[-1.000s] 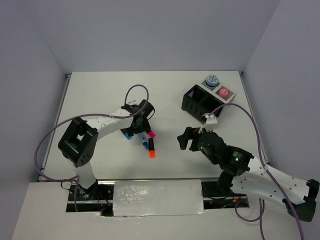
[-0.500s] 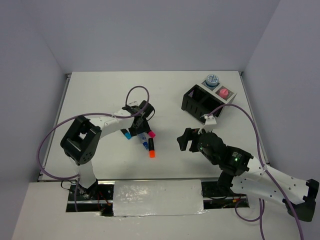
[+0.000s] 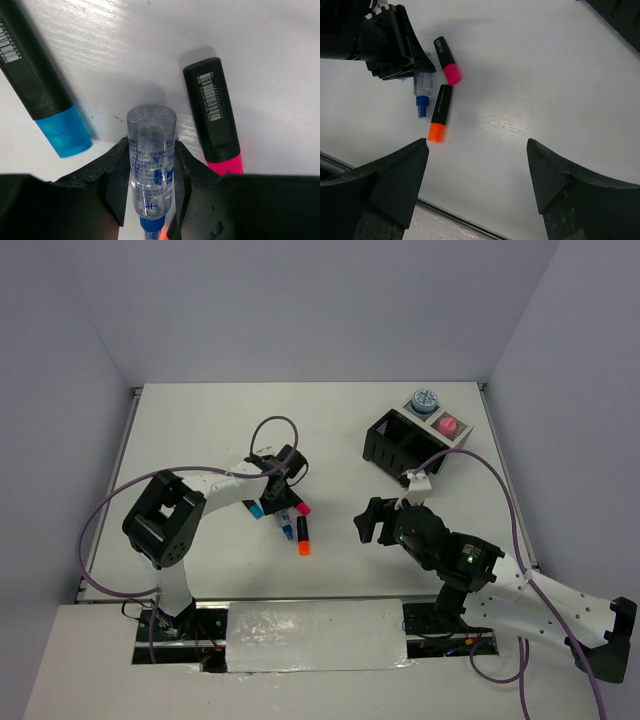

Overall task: Sort the stationery into containers
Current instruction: Pick up the stationery from the center of the board.

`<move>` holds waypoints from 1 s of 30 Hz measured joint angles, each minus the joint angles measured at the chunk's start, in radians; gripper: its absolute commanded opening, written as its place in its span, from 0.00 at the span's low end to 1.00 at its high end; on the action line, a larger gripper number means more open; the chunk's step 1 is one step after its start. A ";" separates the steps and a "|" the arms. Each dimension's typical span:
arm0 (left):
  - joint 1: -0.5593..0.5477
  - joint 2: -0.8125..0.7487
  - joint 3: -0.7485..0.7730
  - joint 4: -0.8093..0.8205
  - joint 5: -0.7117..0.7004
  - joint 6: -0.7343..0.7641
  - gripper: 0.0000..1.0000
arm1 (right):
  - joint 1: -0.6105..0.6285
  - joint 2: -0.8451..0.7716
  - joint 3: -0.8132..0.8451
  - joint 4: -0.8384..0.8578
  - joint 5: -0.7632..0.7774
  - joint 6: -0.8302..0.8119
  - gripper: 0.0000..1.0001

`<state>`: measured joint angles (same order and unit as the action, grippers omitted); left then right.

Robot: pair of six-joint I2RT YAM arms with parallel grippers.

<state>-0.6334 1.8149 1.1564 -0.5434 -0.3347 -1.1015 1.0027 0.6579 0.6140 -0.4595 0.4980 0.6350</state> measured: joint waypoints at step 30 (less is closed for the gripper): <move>-0.050 -0.409 -0.038 0.192 0.425 -0.535 0.00 | -0.002 -0.002 -0.416 0.980 -0.269 -0.418 0.82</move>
<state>-0.6838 1.4055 1.1183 -0.3515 0.0906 -1.6363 1.0008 0.6556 0.1978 0.5209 0.2287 0.2165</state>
